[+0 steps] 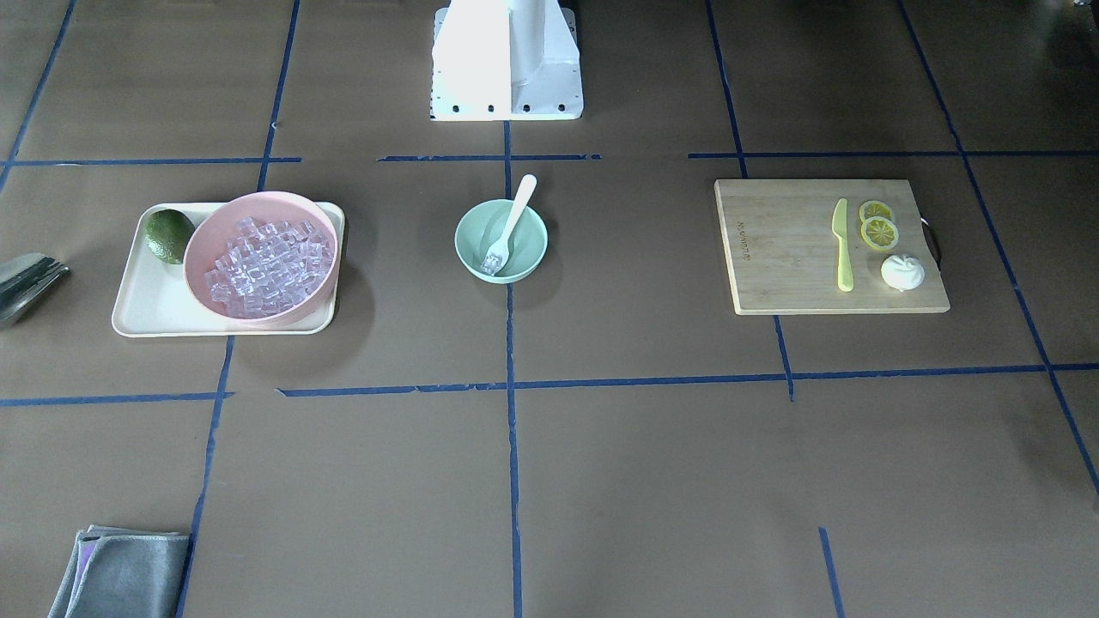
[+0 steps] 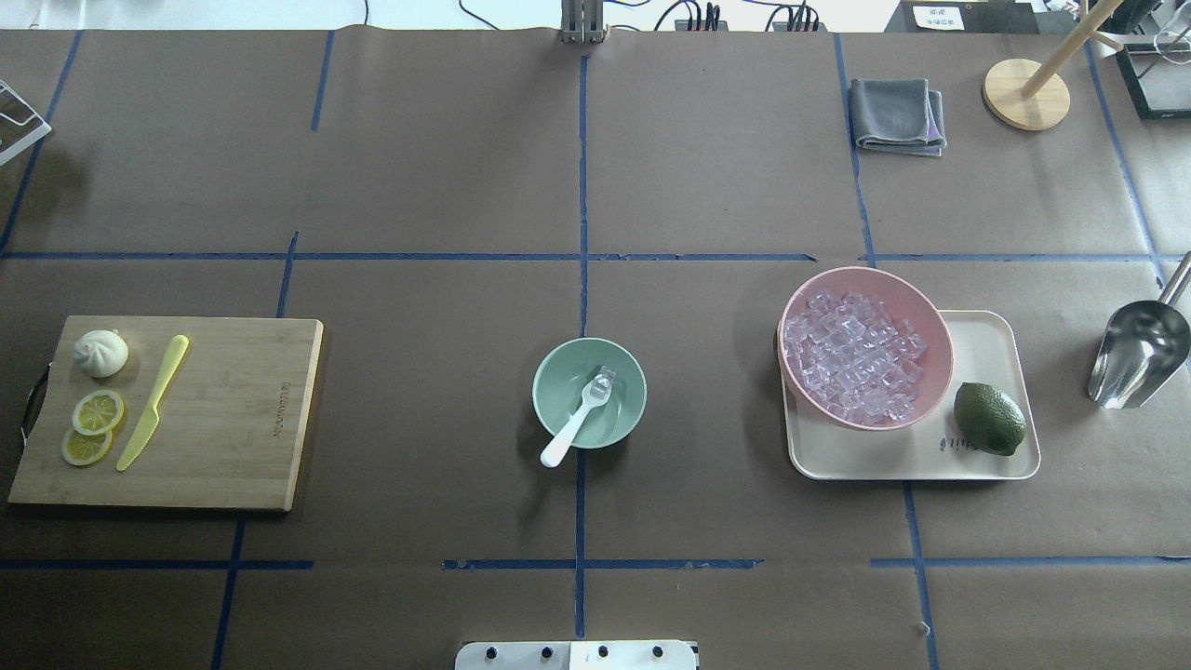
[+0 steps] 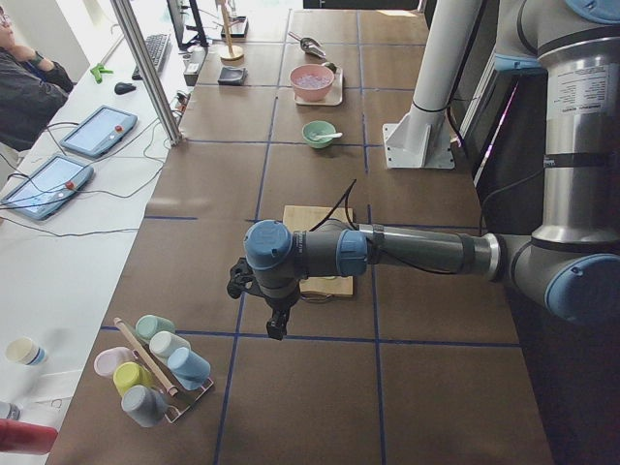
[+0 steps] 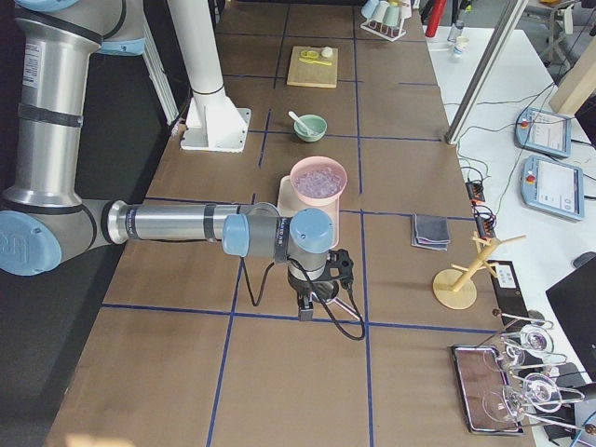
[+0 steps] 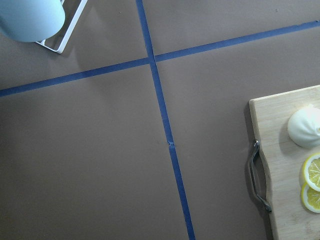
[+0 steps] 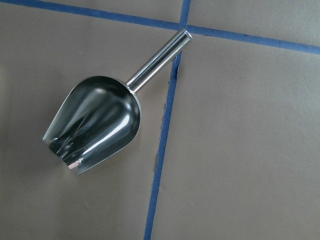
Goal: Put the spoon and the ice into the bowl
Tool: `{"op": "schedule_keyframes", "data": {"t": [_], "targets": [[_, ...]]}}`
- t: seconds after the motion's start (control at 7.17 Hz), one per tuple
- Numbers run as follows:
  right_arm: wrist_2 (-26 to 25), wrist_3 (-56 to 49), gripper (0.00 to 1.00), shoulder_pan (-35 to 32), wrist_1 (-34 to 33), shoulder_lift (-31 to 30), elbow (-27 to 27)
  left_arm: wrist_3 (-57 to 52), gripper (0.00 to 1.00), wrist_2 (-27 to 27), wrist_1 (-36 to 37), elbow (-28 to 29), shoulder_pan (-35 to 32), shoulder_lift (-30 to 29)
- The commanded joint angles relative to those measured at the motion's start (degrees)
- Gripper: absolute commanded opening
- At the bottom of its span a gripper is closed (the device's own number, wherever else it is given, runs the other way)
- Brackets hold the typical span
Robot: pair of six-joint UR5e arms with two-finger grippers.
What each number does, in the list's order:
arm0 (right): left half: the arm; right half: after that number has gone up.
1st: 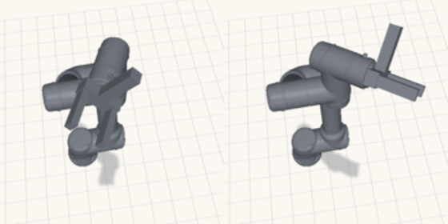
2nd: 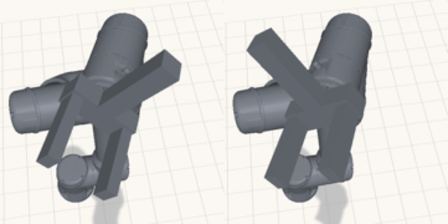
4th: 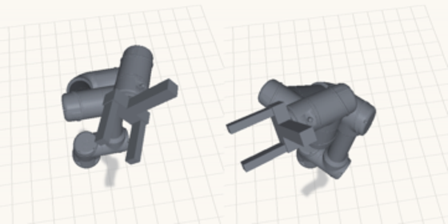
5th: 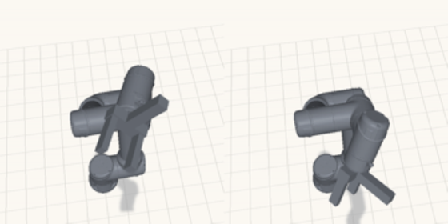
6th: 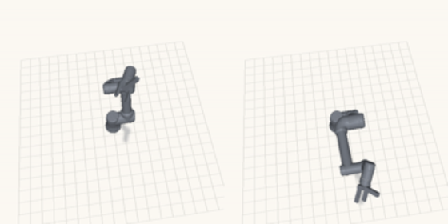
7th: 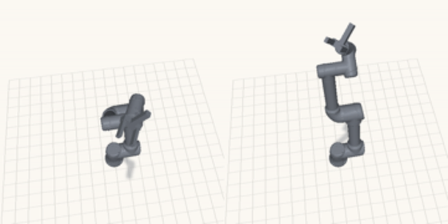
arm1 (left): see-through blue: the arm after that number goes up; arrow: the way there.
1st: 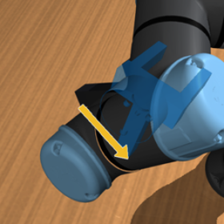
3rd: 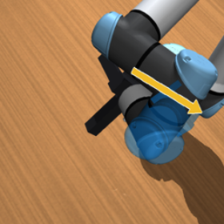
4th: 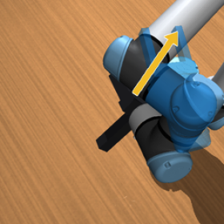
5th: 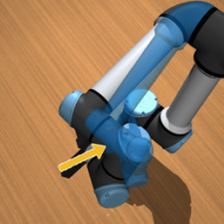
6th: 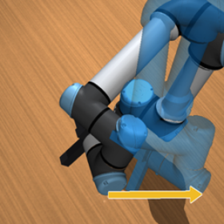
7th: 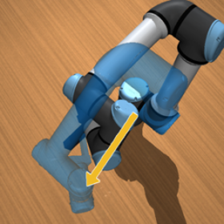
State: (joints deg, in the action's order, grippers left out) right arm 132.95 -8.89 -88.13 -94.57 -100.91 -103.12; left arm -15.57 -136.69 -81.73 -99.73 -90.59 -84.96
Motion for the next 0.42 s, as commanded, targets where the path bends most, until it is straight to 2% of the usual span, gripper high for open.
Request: {"op": "schedule_keyframes", "data": {"t": [0.0,0.28], "targets": [[0.03,0.02,1.0,0.24,0.0,0.01,0.91,0.01,1.0,0.1,0.34,-0.47,0.15,1.2],[0.29,-0.24,1.0,0.51,-0.09,-0.08,1.43,0.01,1.0,0.1,0.6,-0.56,0.06,1.37]]}}
